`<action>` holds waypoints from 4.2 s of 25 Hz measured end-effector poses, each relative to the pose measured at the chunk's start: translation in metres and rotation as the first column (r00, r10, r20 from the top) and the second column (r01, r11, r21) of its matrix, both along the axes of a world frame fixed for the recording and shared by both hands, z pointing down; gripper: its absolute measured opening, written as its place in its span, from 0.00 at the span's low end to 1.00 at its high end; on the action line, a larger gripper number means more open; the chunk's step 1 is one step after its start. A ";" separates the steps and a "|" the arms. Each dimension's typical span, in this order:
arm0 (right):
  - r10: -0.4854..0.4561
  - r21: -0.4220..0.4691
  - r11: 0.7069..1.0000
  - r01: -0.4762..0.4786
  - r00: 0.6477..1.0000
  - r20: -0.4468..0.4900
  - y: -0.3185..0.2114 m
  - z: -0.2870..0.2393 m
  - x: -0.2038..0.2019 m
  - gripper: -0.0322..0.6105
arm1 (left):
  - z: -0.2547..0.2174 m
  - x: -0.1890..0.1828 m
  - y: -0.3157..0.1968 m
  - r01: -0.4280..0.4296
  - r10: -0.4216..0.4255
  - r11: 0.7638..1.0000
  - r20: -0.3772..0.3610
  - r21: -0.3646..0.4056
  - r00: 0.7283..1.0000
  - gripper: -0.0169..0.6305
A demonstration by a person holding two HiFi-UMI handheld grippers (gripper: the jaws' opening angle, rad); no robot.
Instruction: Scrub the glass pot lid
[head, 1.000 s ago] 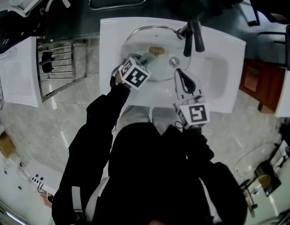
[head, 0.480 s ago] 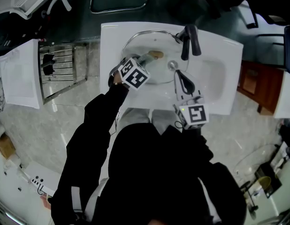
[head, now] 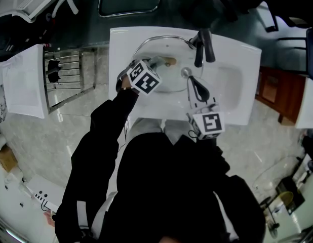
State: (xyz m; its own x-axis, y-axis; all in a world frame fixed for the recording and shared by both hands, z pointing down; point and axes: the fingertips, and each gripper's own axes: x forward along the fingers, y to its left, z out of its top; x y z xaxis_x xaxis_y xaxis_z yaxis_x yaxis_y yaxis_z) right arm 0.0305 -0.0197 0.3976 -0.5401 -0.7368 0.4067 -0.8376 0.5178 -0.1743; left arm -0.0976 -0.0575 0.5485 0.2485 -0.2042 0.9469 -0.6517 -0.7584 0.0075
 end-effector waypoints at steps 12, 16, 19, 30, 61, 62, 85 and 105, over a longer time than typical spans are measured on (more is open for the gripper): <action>0.000 0.005 1.000 0.000 1.000 0.008 -0.007 -0.004 0.001 0.03 | -0.015 -0.001 -0.020 -0.021 0.020 0.999 0.024 0.041 1.000 0.15; -0.003 0.006 1.000 0.003 1.000 0.008 -0.008 -0.006 0.000 0.03 | -0.020 -0.001 -0.025 -0.031 0.028 0.998 0.037 0.058 0.999 0.16; -0.011 0.015 1.000 0.011 1.000 0.005 -0.009 -0.008 0.000 0.03 | -0.024 -0.001 -0.030 -0.035 0.032 0.996 0.045 0.076 0.998 0.16; -0.014 0.026 1.000 0.014 1.000 0.006 -0.010 -0.015 0.001 0.03 | -0.041 -0.004 -0.046 -0.061 0.050 0.989 0.085 0.133 0.995 0.16; -0.006 -0.021 1.000 0.006 1.000 0.000 0.004 0.001 0.007 0.03 | -0.042 0.034 -0.033 -0.300 0.207 0.890 0.282 0.343 0.937 0.14; -0.005 -0.022 1.000 0.005 1.000 0.000 0.004 0.001 0.008 0.03 | -0.041 0.036 -0.032 -0.299 0.208 0.891 0.280 0.341 0.937 0.14; -0.011 -0.032 0.999 0.011 1.000 -0.022 0.012 0.013 0.011 0.03 | -0.019 0.058 -0.006 -0.344 0.264 0.890 0.276 0.300 0.924 0.14; -0.008 -0.039 0.999 0.007 1.000 -0.019 0.018 0.013 0.012 0.03 | 0.009 0.071 0.033 -0.384 0.335 0.903 0.244 0.192 0.910 0.13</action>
